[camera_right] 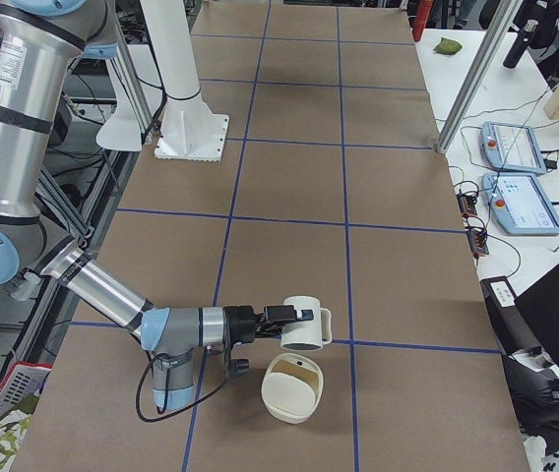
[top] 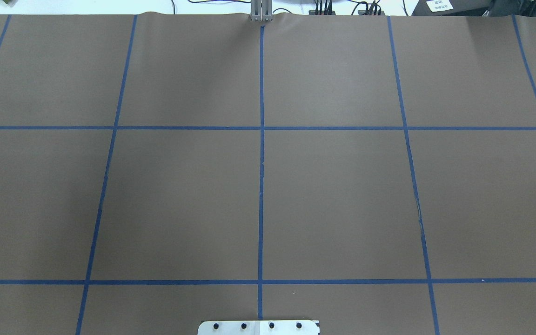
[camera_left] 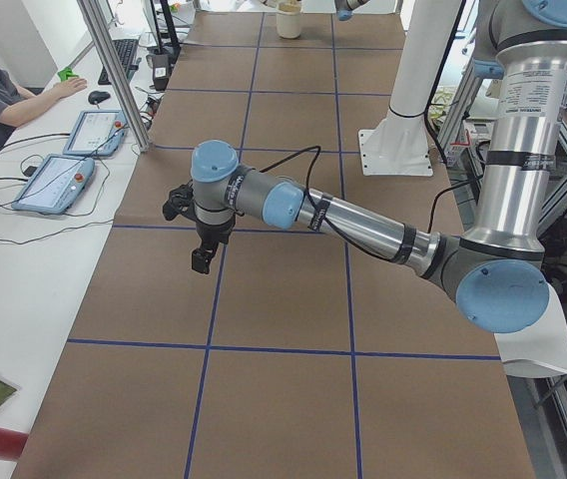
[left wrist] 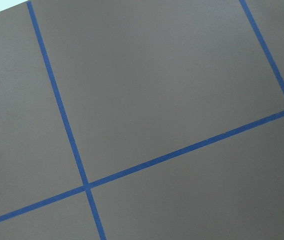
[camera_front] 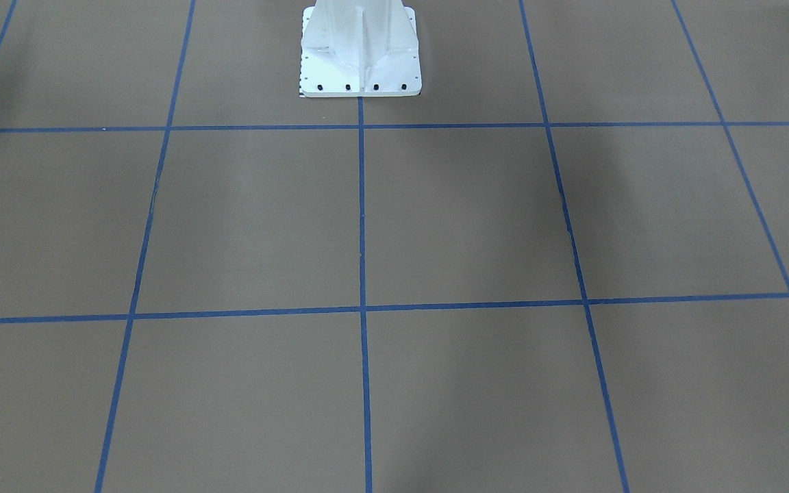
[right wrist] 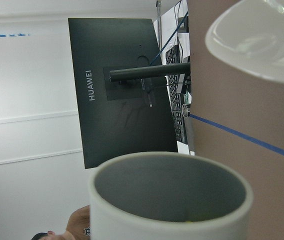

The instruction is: Left arm hands cup to right arm to dump lemon

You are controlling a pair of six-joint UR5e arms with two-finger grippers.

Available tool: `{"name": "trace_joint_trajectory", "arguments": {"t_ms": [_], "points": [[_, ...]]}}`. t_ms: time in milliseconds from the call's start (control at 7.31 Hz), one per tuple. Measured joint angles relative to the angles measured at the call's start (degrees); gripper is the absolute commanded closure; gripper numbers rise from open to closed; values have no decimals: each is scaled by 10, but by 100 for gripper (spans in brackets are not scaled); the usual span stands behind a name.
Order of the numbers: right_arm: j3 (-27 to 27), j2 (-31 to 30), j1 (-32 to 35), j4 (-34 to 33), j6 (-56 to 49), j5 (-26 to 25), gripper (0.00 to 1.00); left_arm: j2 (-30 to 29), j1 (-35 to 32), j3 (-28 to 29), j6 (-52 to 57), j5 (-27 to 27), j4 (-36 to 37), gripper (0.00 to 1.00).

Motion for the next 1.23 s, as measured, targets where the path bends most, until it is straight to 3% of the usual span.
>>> {"name": "trace_joint_trajectory", "arguments": {"t_ms": [684, 1230], "points": [[-4, 4, 36, 47, 195, 0, 78, -10, 0, 1, -1, -1, 5, 0], [-47, 5, 59, 109, 278, -2, 76, -15, 1, 1, -2, -1, 8, 0]]}}
